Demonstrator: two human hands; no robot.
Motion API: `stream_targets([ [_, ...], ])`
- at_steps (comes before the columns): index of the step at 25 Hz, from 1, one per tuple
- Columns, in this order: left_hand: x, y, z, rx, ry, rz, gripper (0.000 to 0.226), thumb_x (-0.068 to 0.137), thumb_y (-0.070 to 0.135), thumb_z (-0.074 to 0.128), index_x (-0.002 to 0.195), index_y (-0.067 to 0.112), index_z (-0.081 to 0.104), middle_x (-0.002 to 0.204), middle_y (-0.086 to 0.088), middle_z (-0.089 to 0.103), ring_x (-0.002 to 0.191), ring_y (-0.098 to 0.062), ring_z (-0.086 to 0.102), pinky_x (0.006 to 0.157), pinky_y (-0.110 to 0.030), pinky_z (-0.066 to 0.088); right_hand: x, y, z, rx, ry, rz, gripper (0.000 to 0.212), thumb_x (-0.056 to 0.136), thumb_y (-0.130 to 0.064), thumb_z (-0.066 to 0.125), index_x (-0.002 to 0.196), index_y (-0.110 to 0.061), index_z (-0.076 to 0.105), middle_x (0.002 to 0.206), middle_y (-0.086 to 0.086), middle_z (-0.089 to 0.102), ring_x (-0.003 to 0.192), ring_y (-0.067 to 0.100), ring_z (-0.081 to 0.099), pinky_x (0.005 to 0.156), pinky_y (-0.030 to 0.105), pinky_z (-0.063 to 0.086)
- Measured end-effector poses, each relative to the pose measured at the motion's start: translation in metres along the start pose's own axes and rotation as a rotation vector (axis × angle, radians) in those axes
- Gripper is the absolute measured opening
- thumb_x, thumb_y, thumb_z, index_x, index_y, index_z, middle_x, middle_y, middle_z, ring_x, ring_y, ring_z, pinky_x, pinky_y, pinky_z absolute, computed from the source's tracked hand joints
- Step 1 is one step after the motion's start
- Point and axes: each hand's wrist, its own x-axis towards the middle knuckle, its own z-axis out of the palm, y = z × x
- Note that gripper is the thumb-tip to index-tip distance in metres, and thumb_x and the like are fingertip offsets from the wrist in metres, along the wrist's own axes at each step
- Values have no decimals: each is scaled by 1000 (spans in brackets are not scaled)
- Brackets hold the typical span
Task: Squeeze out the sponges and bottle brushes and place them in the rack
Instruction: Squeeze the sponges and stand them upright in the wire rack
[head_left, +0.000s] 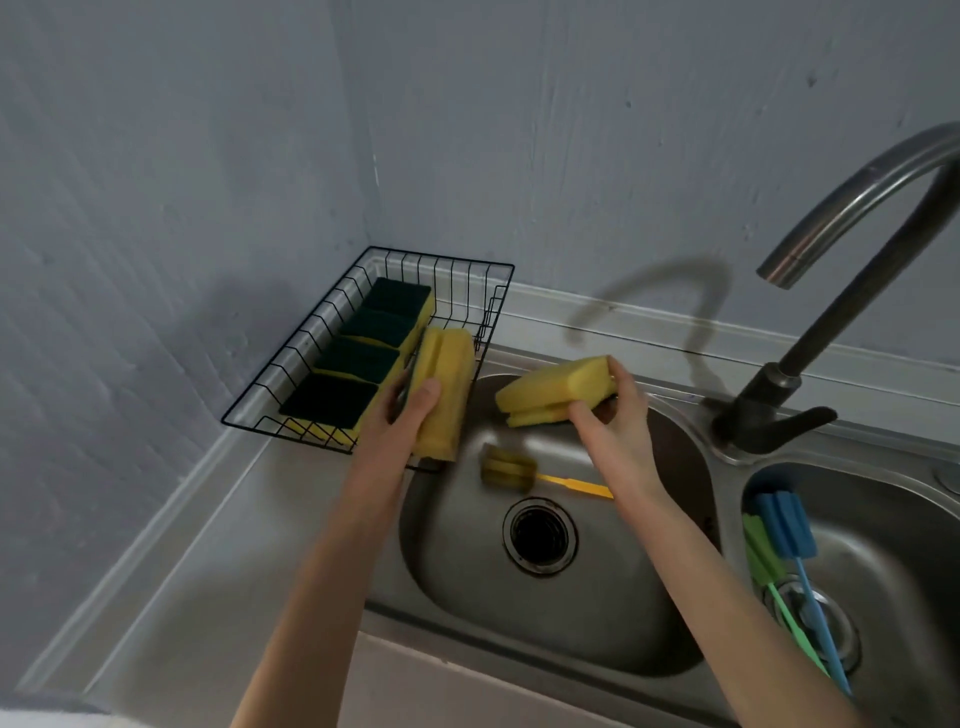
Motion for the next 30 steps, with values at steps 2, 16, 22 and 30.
stream_targets([
  [2, 7, 4, 1, -59, -39, -1, 39, 90, 32, 47, 127, 20, 45, 110, 1, 58, 91, -7, 58, 67, -19, 55, 3, -6, 5, -67, -92, -49, 69, 84, -11, 57, 143, -24, 24, 135, 6, 41, 104, 12, 50, 92, 22, 39],
  [16, 41, 5, -21, -473, -128, -201, 29, 90, 40, 40, 99, 24, 62, 86, 0, 73, 76, -16, 70, 54, -29, 56, 42, -13, 33, 263, -496, -24, 70, 75, -1, 63, 136, -21, 37, 108, -5, 63, 95, -4, 64, 94, 20, 51],
  [22, 65, 20, -33, -462, -122, -206, 53, 84, 45, 43, 128, 17, 45, 114, -11, 60, 91, -22, 62, 62, -32, 57, 65, -18, 61, 183, -565, 7, 69, 83, -25, 57, 143, -32, 23, 112, -9, 59, 111, 11, 58, 103, 38, 45],
  [30, 110, 33, -61, -109, 24, -87, 60, 77, 46, 52, 130, 21, 43, 128, -8, 55, 111, -23, 57, 91, -39, 50, 128, -46, 106, -211, -464, -195, 58, 87, -28, 57, 139, -23, 32, 103, -18, 49, 108, 12, 50, 78, 16, 47],
])
